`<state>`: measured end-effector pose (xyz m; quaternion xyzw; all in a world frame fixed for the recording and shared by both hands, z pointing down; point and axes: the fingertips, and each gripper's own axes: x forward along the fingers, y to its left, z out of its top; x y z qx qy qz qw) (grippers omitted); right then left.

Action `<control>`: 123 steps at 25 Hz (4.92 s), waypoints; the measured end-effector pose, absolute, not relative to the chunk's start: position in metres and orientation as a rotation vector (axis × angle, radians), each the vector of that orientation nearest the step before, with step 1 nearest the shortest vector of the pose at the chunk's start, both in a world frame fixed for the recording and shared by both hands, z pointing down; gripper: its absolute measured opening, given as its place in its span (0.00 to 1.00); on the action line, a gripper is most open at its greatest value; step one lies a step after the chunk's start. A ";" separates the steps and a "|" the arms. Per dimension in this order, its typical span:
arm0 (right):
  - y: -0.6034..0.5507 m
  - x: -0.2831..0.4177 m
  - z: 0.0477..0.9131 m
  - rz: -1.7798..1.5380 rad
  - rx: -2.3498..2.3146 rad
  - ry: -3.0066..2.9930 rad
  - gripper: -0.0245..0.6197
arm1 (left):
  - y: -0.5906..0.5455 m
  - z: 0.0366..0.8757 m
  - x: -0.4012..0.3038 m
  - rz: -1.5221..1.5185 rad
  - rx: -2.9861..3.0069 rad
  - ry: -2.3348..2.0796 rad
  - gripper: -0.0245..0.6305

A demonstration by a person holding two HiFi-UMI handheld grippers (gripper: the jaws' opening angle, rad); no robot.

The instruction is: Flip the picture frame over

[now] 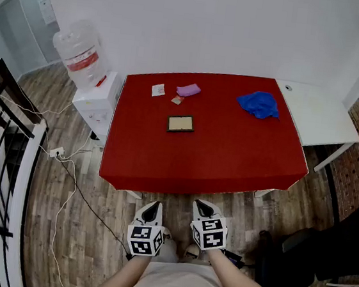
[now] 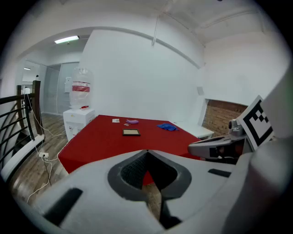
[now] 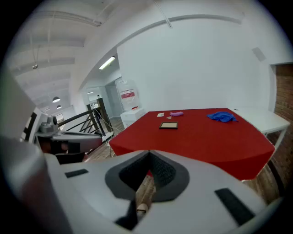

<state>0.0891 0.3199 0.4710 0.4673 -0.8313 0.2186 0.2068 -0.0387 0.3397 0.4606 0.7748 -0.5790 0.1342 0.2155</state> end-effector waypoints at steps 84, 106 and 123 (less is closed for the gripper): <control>-0.147 -0.098 0.657 0.720 1.340 -1.922 0.28 | -0.064 0.597 -0.199 0.466 1.944 -1.524 0.05; -0.162 -0.106 0.598 1.305 1.431 -2.137 0.10 | -0.064 0.602 -0.193 0.471 1.952 -1.503 0.05; -0.195 -0.079 0.544 2.275 1.105 -2.441 0.10 | -0.095 0.606 -0.144 0.518 2.130 -1.432 0.05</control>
